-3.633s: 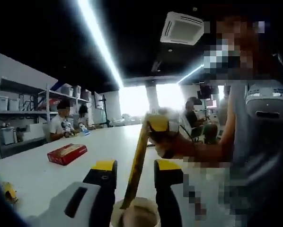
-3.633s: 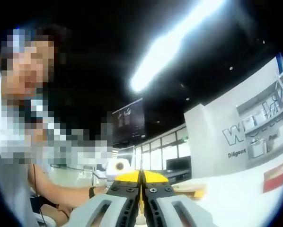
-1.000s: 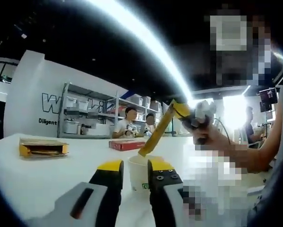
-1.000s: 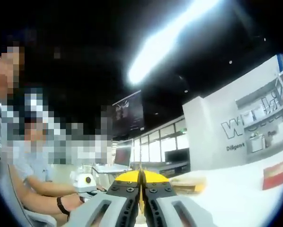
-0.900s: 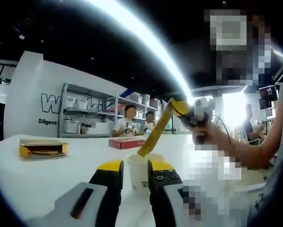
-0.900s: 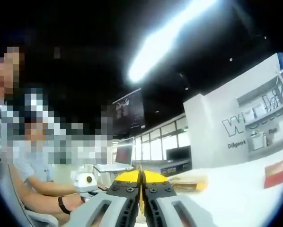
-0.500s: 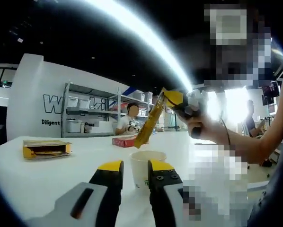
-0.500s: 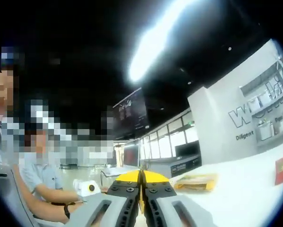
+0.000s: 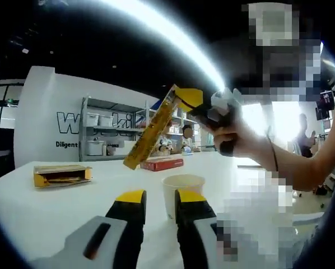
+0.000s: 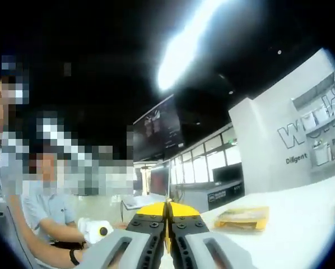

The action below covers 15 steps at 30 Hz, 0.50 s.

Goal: Tear open the coffee pouch, take out the coffee, and pour the coffee from the pouch into the cup

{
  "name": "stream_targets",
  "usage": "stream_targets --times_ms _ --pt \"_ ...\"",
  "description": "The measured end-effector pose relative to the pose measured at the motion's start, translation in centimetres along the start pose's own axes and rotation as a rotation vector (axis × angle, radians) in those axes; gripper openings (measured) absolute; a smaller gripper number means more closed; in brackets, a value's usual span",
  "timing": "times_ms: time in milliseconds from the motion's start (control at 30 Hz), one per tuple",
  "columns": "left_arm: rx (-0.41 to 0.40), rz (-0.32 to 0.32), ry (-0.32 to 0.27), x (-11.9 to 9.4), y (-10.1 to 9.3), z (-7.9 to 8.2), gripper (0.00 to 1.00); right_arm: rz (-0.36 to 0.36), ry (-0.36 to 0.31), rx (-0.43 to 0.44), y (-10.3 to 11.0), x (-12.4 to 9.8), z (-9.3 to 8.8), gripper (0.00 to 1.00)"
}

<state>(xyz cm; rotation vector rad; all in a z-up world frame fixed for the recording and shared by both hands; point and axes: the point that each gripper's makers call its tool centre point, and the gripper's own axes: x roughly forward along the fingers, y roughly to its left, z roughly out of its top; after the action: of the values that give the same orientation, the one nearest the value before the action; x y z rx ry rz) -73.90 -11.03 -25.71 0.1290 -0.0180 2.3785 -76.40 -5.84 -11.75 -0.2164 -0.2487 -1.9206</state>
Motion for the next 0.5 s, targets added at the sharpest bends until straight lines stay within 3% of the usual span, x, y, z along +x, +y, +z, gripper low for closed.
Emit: stream_targets --times_ms 133,233,367,500 --pt "-0.053 -0.016 -0.029 -0.2 1.1 0.8 0.23 0.011 0.029 0.006 0.4 1.7 -0.8 0.02" --pt "-0.049 -0.018 0.008 -0.3 1.1 0.3 0.24 0.005 0.038 0.012 0.2 2.5 -1.1 0.02" --pt "0.026 -0.015 0.055 -1.4 0.2 -0.3 0.25 0.000 0.031 0.029 0.3 3.4 -0.9 0.02" --pt "0.020 -0.004 0.098 -2.9 -0.5 -0.7 0.25 0.010 0.034 0.041 0.3 4.9 -0.7 0.02"
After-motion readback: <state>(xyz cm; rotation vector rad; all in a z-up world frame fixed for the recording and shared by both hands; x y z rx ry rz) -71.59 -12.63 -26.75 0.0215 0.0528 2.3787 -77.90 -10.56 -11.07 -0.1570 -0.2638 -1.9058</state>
